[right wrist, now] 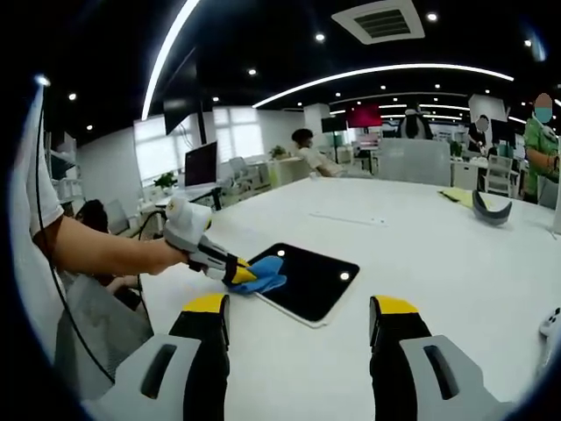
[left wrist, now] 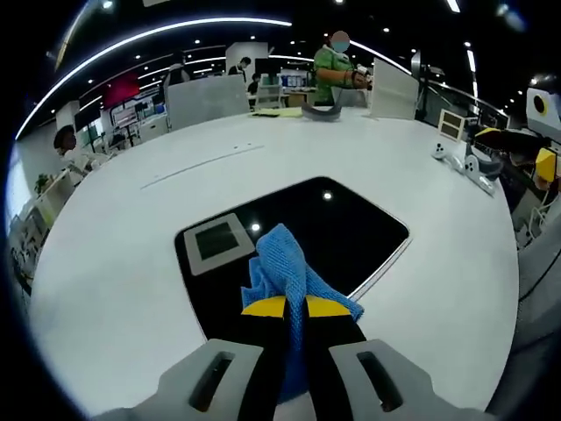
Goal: Wipe the mirror surface with the cleaning cloth until all visible marks leave the cleaned area.
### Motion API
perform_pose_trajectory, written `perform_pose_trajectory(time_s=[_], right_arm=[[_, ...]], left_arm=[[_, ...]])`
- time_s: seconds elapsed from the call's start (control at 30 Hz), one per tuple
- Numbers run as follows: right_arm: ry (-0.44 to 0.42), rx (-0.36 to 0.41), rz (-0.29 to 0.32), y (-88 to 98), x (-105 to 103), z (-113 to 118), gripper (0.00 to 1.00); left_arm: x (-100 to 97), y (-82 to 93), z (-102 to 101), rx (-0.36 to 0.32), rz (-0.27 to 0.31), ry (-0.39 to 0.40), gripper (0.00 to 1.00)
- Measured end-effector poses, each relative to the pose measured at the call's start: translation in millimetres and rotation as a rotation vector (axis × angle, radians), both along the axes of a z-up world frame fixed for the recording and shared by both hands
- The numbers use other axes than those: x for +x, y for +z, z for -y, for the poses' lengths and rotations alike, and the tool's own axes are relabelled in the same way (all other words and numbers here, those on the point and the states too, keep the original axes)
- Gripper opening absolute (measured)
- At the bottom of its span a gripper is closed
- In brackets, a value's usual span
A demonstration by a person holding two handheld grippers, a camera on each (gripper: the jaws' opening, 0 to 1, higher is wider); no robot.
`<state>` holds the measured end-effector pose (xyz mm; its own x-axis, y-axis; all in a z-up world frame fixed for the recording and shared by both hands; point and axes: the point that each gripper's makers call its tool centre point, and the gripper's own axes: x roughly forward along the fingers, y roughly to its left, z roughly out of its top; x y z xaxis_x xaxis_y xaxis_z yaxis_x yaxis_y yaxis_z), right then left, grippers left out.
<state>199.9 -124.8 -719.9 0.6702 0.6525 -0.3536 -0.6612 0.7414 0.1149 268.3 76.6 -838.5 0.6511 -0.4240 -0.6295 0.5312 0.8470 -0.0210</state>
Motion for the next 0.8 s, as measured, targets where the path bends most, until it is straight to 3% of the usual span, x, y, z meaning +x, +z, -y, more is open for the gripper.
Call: perform_pose_trajectory(time_s=[0.47, 0.8], right_arm=[[0.012, 0.0, 0.0, 0.0, -2, -6, 0.63], [0.013, 0.0, -0.002, -0.4, -5, -7, 0.63]], left_arm=[[-4.9, 0.9, -28, -0.014, 0.003, 0.077, 0.03], [-2.1, 0.5, -37, -0.014, -0.003, 0.11, 0.03]])
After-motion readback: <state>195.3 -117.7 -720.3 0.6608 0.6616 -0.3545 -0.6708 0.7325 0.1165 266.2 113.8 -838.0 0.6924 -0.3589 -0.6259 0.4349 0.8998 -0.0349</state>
